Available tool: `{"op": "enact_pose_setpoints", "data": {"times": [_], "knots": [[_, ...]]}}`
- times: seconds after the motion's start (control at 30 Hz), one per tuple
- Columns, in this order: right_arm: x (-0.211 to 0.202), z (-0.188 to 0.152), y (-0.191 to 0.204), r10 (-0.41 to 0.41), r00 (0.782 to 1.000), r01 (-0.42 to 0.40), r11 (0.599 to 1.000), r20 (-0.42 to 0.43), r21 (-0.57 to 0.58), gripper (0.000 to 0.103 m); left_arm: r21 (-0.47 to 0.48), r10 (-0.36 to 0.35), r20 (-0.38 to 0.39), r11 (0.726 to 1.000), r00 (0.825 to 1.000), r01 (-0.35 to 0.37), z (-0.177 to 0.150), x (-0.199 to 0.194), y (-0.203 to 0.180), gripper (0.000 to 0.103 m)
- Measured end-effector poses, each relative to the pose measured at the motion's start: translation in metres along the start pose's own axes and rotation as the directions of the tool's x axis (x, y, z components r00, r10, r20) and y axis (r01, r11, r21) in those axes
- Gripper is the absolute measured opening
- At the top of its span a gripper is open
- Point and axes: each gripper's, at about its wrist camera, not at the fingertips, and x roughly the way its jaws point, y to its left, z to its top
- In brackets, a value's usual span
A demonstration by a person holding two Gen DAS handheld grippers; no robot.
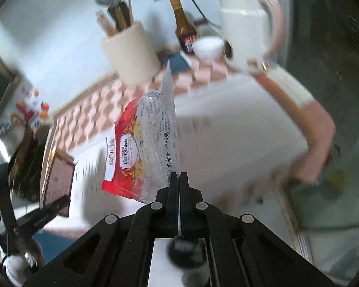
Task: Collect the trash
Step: 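Lower the yellow box and sugar bag into the grey bin and open both tools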
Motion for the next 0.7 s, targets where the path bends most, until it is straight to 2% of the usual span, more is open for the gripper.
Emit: {"op": "enact_pose_setpoints", "data": {"times": [0.13,0.23,0.33,0.43,0.53,0.57,0.67,0.7], "knots": [[-0.01,-0.084,-0.004,-0.011,0.991,0.014,1.0,-0.136,0.016,0.0,0.022,0.009,-0.097,1.0,0.995,-0.007,-0.06,0.013,0.014,0.018],[0.008,-0.152,-0.026,-0.03,0.962,0.042,0.998,-0.272,0.039,0.0,0.021,0.027,-0.178,0.999,0.984,-0.024,-0.098,0.042,0.023,0.018],[0.038,-0.202,-0.046,-0.051,0.932,0.074,0.996,-0.36,0.051,0.0,-0.01,0.026,-0.258,1.0,0.966,-0.03,-0.131,0.088,0.03,0.018],[0.096,-0.255,-0.068,-0.097,0.893,0.127,0.991,-0.439,0.04,0.0,-0.029,0.013,-0.318,0.999,0.948,-0.024,-0.159,0.15,0.03,0.018],[0.164,-0.299,-0.089,-0.137,0.861,0.17,0.985,-0.49,0.024,0.0,-0.065,-0.02,-0.378,0.998,0.926,-0.004,-0.185,0.226,0.029,0.018],[0.191,-0.309,-0.096,-0.14,0.851,0.179,0.983,-0.507,0.029,0.0,-0.069,-0.031,-0.396,0.998,0.918,0.004,-0.195,0.263,0.026,0.018],[0.266,-0.345,-0.116,-0.151,0.834,0.193,0.981,-0.531,0.025,0.0,-0.055,-0.037,-0.424,0.998,0.905,0.016,-0.218,0.34,0.02,0.018],[0.293,-0.356,-0.122,-0.163,0.829,0.201,0.979,-0.534,0.013,0.0,-0.048,-0.033,-0.445,0.999,0.895,0.013,-0.228,0.369,0.017,0.018]]}}
